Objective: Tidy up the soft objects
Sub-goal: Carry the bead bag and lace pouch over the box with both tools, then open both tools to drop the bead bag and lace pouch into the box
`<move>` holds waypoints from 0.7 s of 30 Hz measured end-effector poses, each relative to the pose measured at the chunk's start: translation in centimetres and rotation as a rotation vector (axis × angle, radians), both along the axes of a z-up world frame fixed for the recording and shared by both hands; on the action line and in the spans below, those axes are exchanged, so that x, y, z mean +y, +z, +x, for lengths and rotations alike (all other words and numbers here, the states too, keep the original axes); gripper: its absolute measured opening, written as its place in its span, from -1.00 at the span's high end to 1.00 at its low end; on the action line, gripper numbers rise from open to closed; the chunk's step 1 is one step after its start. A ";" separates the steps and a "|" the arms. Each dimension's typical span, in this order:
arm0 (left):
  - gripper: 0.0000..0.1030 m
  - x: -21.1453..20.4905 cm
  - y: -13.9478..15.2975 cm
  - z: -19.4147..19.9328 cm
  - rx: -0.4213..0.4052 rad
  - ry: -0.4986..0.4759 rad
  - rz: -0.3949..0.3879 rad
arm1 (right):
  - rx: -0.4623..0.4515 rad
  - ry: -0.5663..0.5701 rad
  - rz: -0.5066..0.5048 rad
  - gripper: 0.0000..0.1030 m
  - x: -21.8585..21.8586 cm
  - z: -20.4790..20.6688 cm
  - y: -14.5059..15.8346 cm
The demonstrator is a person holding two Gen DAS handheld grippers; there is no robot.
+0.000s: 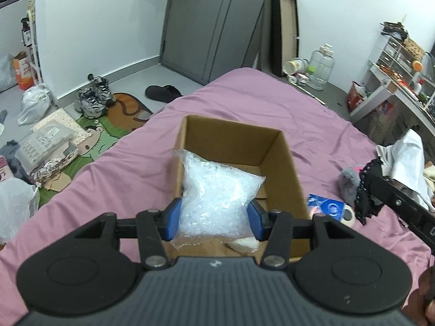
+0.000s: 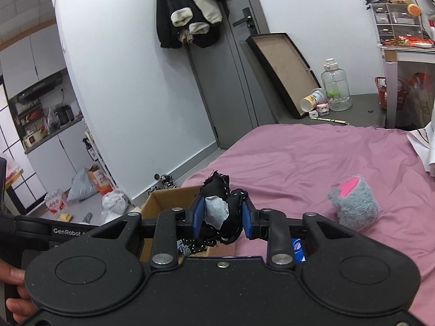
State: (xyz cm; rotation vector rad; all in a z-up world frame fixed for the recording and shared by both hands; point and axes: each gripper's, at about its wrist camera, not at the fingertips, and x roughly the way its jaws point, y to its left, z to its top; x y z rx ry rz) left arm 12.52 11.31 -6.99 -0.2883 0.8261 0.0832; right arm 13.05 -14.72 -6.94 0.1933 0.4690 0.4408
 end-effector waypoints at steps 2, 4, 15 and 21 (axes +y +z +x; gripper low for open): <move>0.03 0.7 -0.5 -0.1 0.009 0.010 -0.012 | 0.001 0.008 -0.013 0.43 0.6 -0.1 0.0; 0.03 1.2 -0.9 0.0 0.017 0.013 -0.021 | 0.003 0.016 -0.020 0.43 1.1 -0.1 0.0; -0.17 2.0 -1.4 0.7 -0.004 -0.017 -0.089 | 0.018 0.035 -0.070 0.43 4.0 -0.2 -0.5; -0.39 2.4 -1.1 0.2 -0.035 0.001 -0.086 | 0.032 0.034 -0.078 0.43 4.7 0.0 -0.6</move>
